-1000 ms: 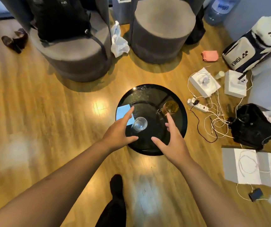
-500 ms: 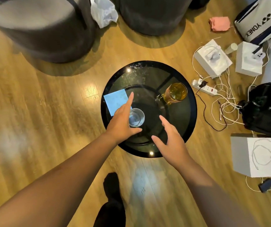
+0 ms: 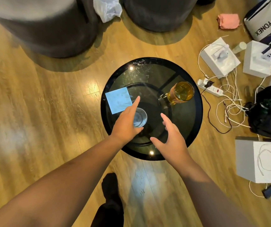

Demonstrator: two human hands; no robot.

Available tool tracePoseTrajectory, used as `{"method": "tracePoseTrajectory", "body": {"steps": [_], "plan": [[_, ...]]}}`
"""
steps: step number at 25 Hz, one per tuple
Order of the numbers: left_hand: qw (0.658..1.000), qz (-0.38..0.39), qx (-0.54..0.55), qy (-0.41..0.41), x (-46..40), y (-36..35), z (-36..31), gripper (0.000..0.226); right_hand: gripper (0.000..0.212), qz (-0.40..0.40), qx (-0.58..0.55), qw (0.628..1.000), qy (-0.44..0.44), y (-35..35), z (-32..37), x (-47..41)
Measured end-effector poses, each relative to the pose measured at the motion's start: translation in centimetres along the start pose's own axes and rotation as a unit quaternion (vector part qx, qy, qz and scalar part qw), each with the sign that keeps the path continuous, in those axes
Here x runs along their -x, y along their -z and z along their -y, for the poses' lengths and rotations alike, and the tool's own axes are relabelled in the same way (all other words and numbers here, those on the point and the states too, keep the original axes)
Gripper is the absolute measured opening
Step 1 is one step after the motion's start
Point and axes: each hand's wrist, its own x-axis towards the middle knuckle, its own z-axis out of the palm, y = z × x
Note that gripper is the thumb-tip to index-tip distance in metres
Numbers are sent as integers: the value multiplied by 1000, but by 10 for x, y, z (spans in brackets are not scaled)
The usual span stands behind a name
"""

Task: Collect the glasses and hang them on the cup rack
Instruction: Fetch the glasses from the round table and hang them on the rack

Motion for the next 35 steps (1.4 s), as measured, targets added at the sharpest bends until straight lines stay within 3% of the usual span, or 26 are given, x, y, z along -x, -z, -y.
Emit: {"method": "tracePoseTrajectory", "body": {"steps": [8, 13, 17, 28, 35], "plan": [[999, -15, 23, -21, 27, 61, -35, 132, 102, -2, 6, 1000, 8, 32, 21, 12], [998, 17, 27, -59, 61, 125, -95, 128, 91, 35, 26, 997, 61, 78, 73, 37], [995, 29, -6, -97, 92, 181, -154, 129, 94, 56, 37, 993, 100, 127, 117, 63], [989, -60, 2, -138, 220, 294, -312, 129, 97, 61, -113, 964, 232, 224, 210, 175], [984, -117, 38, -128, 332, 350, -379, 127, 90, 123, -105, 929, 334, 287, 278, 259]]}}
